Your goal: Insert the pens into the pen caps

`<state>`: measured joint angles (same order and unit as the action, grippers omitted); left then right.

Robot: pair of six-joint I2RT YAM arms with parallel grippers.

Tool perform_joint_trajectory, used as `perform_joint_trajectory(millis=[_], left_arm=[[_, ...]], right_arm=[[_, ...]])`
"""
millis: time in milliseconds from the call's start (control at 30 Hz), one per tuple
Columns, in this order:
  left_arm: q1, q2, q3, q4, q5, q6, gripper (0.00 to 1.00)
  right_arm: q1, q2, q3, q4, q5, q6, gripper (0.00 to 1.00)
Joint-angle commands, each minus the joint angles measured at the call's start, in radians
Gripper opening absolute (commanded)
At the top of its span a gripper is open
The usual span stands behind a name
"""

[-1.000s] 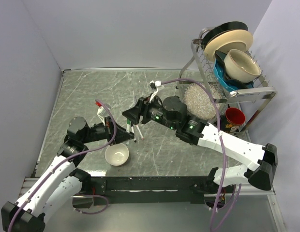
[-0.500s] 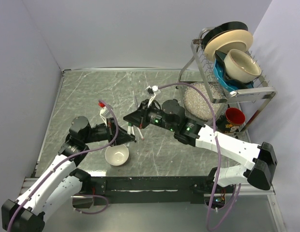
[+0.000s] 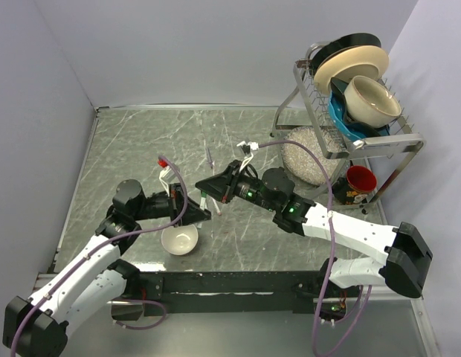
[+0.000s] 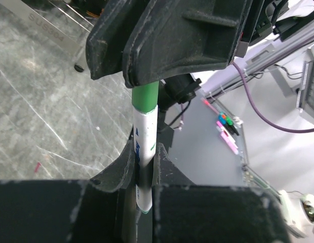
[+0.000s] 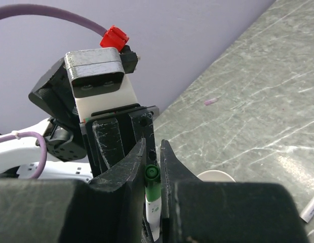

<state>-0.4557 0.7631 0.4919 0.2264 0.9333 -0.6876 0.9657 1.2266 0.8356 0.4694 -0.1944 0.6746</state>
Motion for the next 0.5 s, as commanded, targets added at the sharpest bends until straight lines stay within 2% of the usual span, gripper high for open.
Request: perform_joint_trajectory(millis=[0,233,367,467], left_arm=[[0.025,-0.022,0.053,0.192,-0.283,0.059,0.01],[0.026,-0.036,0.066,0.137,-0.378,0.114,0.01],[0.025,-0.018,0.134,0.053,-0.399,0.164,0.01],[0.026,-0.013,0.149,0.053,-0.409,0.175,0.01]], right_arm=[[0.054,-0.006,-0.075,-0.12,-0.266,0.056,0.0],[0.073,0.013,-0.058,-0.202,-0.324,0.017,0.0],[0.096,0.033,-0.029,-0.326,-0.301,-0.019,0.0],[0.108,0.027,-0.072,-0.283,-0.304,-0.011,0.0]])
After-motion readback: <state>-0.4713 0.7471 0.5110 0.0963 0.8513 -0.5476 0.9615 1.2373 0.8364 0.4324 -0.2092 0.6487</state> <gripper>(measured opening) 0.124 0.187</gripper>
